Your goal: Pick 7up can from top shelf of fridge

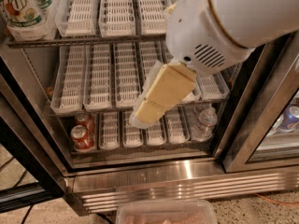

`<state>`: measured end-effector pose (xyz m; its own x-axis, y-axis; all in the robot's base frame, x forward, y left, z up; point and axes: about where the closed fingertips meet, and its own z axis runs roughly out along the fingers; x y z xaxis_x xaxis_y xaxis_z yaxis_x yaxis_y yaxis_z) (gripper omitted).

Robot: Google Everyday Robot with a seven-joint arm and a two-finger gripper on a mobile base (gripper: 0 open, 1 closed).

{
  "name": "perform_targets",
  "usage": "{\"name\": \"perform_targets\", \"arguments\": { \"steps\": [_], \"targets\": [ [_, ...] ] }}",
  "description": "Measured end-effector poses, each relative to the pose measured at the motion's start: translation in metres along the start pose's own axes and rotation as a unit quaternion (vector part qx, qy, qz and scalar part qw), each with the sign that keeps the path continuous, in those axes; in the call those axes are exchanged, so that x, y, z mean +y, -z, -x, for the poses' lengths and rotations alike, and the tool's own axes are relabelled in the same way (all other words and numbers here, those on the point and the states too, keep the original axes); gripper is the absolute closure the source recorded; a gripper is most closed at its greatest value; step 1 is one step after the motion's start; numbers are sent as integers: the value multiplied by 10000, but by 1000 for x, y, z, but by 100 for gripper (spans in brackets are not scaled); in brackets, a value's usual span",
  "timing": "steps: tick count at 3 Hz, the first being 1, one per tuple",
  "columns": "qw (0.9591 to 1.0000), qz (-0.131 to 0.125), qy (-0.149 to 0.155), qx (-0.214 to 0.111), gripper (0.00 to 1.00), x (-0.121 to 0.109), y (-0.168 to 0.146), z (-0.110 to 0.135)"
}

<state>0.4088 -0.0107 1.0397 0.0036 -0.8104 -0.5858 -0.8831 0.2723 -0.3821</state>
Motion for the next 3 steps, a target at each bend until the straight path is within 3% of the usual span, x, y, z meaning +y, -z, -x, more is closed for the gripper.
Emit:
{"name": "perform_targets", "arguments": {
  "steps": [1, 2, 3],
  "targets": [
    [9996, -203, -25, -208, 0, -11, -17, 12],
    [9980, -492, 21, -398, 0, -22, -13, 26],
    [9980, -492, 21, -398, 0, -22, -13, 26]
  ]
}}
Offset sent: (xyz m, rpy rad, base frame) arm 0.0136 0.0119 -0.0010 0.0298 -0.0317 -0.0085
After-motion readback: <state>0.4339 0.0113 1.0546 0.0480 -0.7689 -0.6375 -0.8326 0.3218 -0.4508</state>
